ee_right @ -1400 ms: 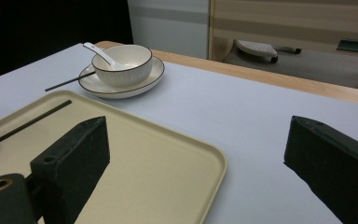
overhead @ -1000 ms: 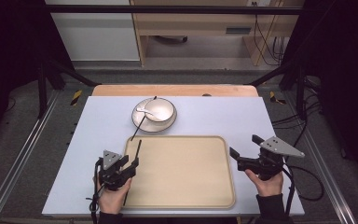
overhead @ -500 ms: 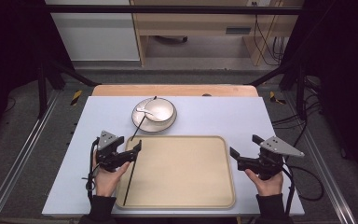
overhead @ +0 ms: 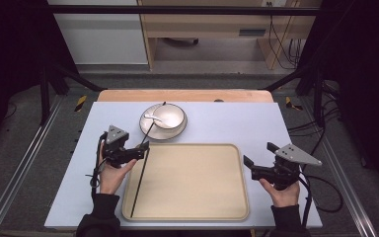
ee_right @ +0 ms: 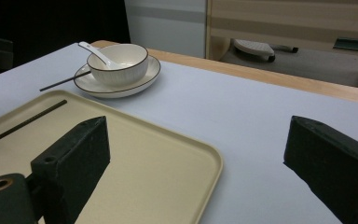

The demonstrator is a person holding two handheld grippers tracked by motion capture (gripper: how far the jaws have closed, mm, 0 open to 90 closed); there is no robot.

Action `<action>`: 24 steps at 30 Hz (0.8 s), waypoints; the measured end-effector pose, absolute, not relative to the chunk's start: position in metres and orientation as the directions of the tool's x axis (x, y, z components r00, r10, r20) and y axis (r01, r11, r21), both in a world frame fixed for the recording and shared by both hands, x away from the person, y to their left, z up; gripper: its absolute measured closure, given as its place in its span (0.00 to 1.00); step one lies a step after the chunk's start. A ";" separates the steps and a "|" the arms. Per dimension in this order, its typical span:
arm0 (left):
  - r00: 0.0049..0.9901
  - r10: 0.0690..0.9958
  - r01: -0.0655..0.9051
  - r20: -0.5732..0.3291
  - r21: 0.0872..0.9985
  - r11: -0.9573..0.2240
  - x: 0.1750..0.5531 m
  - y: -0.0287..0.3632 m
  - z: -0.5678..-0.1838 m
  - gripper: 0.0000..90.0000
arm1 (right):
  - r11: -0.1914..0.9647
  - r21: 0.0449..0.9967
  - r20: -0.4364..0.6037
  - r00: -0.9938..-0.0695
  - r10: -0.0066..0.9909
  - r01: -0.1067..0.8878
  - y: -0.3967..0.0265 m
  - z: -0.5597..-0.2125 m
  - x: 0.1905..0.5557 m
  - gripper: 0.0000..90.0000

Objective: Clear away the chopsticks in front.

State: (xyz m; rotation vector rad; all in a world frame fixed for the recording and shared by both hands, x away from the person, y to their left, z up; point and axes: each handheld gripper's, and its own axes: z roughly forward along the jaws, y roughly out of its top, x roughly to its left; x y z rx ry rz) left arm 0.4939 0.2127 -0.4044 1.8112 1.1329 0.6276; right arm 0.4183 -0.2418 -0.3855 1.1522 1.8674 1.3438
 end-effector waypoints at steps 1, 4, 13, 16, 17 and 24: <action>0.460 0.888 0.446 -0.032 0.872 -0.200 0.497 0.212 -0.404 0.20 | 0.129 0.939 0.041 -0.475 0.879 0.320 -0.242 -0.386 0.418 0.08; 0.462 0.887 0.452 -0.006 0.862 -0.229 0.505 0.210 -0.405 0.21 | 0.131 0.938 0.040 -0.473 0.880 0.322 -0.241 -0.386 0.419 0.08; 0.475 0.879 0.461 0.048 0.837 -0.295 0.527 0.200 -0.410 0.26 | 0.129 0.938 0.042 -0.472 0.881 0.323 -0.241 -0.386 0.420 0.08; 0.473 0.878 0.476 0.068 0.819 -0.320 0.535 0.198 -0.414 0.29 | 0.128 0.937 0.042 -0.471 0.881 0.324 -0.242 -0.386 0.420 0.08; 0.475 0.877 0.479 0.071 0.815 -0.326 0.537 0.198 -0.415 0.30 | 0.130 0.938 0.040 -0.471 0.881 0.323 -0.242 -0.386 0.420 0.08; 0.471 0.877 0.511 0.100 0.779 -0.364 0.557 0.195 -0.424 0.39 | 0.126 0.938 0.044 -0.470 0.882 0.324 -0.242 -0.387 0.420 0.08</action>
